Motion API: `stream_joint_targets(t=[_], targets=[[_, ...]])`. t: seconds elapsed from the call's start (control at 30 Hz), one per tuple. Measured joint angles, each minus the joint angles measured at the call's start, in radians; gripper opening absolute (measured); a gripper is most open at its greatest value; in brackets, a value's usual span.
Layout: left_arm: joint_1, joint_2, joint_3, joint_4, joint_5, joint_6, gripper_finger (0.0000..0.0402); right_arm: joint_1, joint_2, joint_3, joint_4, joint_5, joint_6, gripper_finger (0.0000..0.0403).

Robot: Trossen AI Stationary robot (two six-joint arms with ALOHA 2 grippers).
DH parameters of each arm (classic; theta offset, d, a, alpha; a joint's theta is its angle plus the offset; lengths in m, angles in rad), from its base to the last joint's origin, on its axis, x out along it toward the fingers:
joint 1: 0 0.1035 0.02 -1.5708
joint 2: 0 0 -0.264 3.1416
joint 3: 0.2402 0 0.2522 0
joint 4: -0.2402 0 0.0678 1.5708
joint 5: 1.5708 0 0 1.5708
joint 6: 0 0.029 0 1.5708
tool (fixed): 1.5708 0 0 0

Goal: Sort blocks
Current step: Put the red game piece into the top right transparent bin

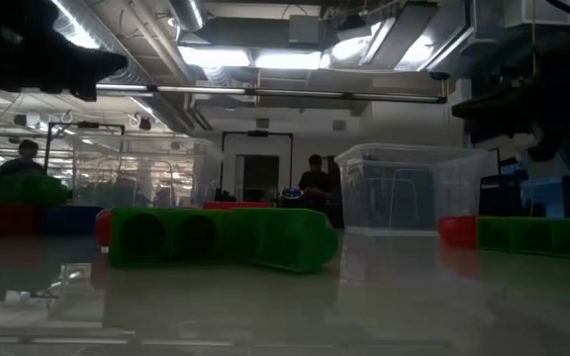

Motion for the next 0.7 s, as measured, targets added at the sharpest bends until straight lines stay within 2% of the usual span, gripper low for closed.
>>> stream_joint_targets(t=[0.17,0.27,0.43,0.6,0.7], targets=[[0.015,0.000,0.000,0.109,0.000,-0.009,0.0004,0.000,0.001,0.000,0.085,0.007,0.197,0.0021],[0.032,-0.001,0.000,0.155,0.000,-0.004,0.0004,0.000,0.008,0.001,0.172,0.024,0.202,0.0021],[0.069,0.000,0.000,0.182,0.000,0.065,0.0004,0.000,0.036,0.060,0.167,0.075,0.204,0.0021],[0.102,0.000,0.000,0.236,0.000,0.091,0.0004,0.000,0.192,0.171,0.137,0.082,0.201,0.0021],[0.108,0.000,0.000,0.237,0.004,0.090,0.0004,0.000,0.311,0.270,0.049,0.082,0.197,0.0021]])
